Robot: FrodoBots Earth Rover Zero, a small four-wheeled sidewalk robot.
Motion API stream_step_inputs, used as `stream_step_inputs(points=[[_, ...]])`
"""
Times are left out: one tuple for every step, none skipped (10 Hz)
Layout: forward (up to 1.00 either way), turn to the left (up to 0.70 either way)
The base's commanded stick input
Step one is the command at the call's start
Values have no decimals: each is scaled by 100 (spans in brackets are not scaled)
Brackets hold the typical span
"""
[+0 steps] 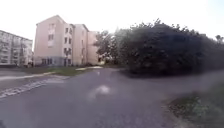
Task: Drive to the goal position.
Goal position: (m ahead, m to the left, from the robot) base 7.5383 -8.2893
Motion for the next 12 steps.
stream_step_inputs(points=[[44,2],[44,2],[44,2],[44,2],[44,2],[44,2],[44,2],[44,2],[44,2],[44,2],[44,2],[44,2]])
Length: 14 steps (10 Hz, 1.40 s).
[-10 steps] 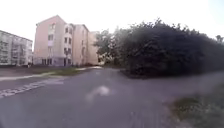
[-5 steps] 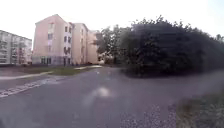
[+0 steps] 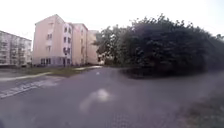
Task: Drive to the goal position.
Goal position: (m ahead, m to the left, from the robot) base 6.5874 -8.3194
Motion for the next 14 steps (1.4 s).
stream_step_inputs(points=[[44,2],[44,2],[44,2],[44,2],[44,2],[44,2],[44,2],[44,2],[44,2],[44,2],[44,2],[44,2],[44,2],[44,2]])
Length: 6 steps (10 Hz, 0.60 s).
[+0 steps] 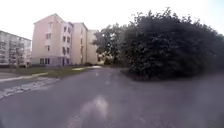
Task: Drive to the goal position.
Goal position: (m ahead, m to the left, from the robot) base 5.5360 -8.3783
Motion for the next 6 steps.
stream_step_inputs(points=[[44,2],[44,2],[44,2],[44,2],[44,2],[44,2]])
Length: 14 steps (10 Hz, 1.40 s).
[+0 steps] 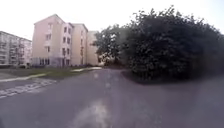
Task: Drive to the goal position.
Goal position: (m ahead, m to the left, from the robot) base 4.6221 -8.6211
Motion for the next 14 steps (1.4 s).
stream_step_inputs(points=[[44,2],[44,2],[44,2],[44,2],[44,2],[44,2],[44,2],[44,2],[44,2],[44,2],[44,2],[44,2],[44,2],[44,2]])
